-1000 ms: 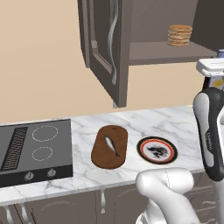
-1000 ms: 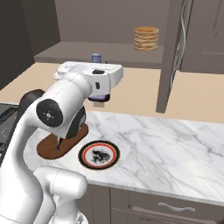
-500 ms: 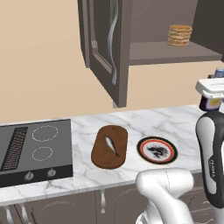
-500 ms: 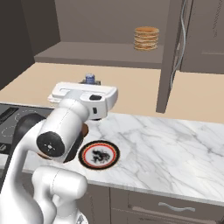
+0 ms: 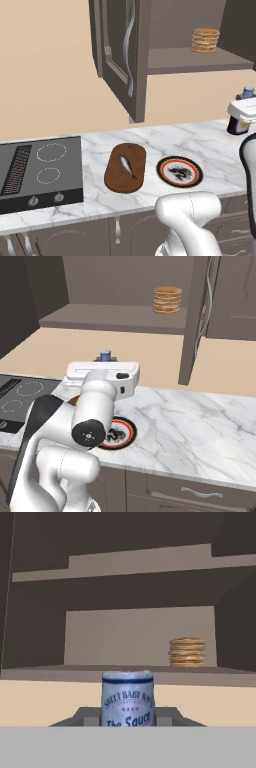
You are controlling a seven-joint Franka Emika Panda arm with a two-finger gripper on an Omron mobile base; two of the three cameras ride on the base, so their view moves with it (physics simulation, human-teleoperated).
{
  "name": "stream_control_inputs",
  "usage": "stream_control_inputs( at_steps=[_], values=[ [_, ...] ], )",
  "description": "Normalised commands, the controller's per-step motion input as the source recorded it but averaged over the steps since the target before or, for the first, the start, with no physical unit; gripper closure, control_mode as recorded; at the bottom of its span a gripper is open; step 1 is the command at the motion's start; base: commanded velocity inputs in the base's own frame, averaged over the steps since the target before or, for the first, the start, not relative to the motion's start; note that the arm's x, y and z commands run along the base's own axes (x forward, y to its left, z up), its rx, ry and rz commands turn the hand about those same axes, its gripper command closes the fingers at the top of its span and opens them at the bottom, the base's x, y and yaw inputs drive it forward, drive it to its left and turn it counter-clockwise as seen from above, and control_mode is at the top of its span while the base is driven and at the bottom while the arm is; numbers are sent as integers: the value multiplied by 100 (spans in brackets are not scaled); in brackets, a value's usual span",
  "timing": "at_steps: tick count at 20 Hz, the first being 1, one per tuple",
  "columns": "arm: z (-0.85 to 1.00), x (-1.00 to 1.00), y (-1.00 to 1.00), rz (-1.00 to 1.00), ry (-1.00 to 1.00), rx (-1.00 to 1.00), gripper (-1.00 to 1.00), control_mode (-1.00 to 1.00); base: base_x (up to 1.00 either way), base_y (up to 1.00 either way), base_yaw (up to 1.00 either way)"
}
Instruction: Pick the fish from the plate and place it on the cutting board. Then pick the condiment bottle from the cabinet and place it next to the cutting board.
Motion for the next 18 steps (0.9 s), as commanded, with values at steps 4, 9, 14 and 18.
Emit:
stream_control_inputs(
  at_steps=[4, 9, 14, 18],
  values=[
    [-48, -1, 0, 18, -2, -2, 100, -100, 0, 0, 0],
    [-58, 0, 0, 21, -4, -1, 100, -100, 0, 0, 0],
    [-83, 0, 2, 25, -11, 0, 100, -100, 0, 0, 0],
    [-64, 7, 0, 24, -15, 0, 100, -100, 0, 0, 0]
  ],
)
